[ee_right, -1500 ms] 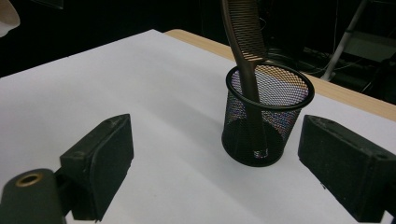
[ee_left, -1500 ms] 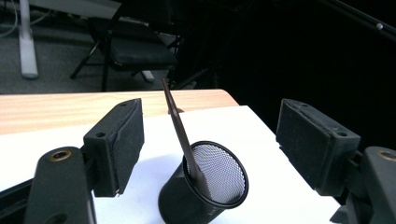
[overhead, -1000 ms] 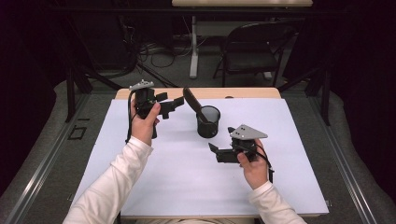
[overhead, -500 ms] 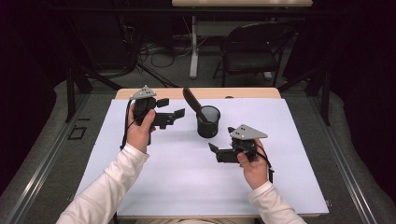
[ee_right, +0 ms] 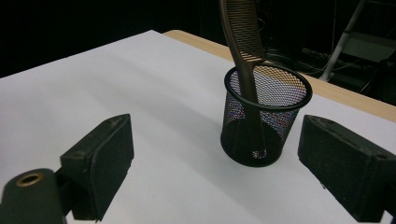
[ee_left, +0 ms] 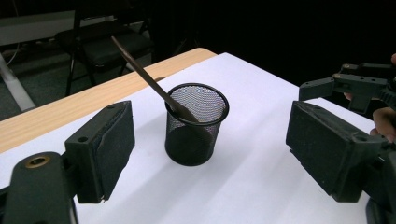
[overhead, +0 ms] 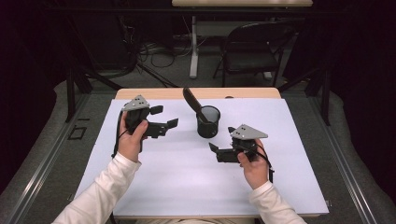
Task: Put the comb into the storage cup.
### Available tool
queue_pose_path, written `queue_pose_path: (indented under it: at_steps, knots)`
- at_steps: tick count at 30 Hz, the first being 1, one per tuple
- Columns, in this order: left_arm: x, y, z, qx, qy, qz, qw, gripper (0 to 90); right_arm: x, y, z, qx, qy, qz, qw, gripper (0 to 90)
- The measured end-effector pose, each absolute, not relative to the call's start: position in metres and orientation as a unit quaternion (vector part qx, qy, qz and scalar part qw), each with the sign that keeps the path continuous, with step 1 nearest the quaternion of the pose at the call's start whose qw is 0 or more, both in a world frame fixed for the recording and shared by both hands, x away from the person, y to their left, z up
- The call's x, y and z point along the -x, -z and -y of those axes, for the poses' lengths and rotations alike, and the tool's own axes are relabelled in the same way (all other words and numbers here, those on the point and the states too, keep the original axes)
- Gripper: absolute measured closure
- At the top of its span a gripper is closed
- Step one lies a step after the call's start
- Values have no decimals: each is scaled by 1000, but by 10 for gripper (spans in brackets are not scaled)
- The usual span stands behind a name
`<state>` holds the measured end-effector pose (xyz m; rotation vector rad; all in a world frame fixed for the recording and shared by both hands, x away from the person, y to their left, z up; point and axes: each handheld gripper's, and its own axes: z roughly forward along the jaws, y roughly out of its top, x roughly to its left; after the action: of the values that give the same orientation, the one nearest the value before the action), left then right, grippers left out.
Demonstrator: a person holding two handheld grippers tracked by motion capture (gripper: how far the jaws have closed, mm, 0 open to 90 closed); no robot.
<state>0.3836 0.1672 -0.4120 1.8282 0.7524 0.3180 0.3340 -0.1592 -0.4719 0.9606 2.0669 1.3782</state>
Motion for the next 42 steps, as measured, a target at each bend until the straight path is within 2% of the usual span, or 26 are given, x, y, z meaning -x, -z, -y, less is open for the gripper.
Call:
queue_pose_path:
  at_steps: [28,42]
  knots:
    - [-343,434,-198,-770,-158,-307,536,160,-334,470,161,-349,-502,-753,242,104]
    - [-316,455,-238,-757,-168,-330,537,160,-324,465,169,-352,-494,-755,250,103]
